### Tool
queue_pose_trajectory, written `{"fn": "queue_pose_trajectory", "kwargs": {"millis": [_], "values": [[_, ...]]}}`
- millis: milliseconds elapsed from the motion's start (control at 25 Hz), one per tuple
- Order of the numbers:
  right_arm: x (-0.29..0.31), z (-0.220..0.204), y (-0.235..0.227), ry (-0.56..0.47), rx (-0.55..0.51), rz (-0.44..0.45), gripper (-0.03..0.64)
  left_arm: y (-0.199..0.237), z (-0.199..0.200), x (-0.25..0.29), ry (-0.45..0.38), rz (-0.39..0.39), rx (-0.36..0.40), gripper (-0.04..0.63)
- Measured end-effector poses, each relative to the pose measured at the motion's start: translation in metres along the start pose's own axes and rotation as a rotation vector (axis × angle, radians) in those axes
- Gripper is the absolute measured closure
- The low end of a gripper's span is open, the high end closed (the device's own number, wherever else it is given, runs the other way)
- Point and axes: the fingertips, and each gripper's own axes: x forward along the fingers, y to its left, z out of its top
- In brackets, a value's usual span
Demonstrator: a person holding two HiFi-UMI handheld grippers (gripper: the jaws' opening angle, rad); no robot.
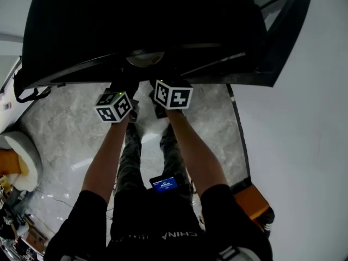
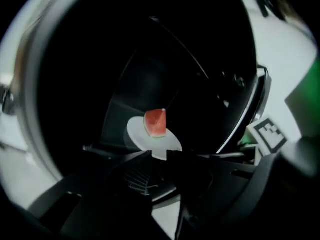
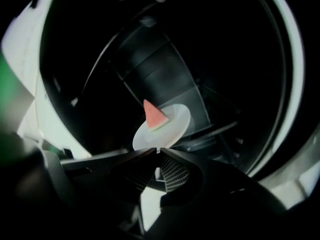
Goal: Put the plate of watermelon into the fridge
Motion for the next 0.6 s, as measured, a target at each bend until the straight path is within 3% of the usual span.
{"fn": "queue_pose_trajectory", "kwargs": {"millis": [80, 240, 600], "values": [[-0.001, 0.003, -0.001, -0.002, -0.088, -0.025, 0.584, 0.002, 0.004, 0.006, 0.021, 0.036, 0.113, 0.510], [0.001, 0.007, -0.007, -0.004, -0.191, -0.061, 0.584, 0.006, 0.005, 0.022, 0.089, 0.081, 0.217, 0.548], [0.018, 0.031, -0.019, 0.021, -0.273, -0.104, 0.584, 0.009, 0.017, 0.045, 0.111, 0.088, 0.250, 0.568]]}}
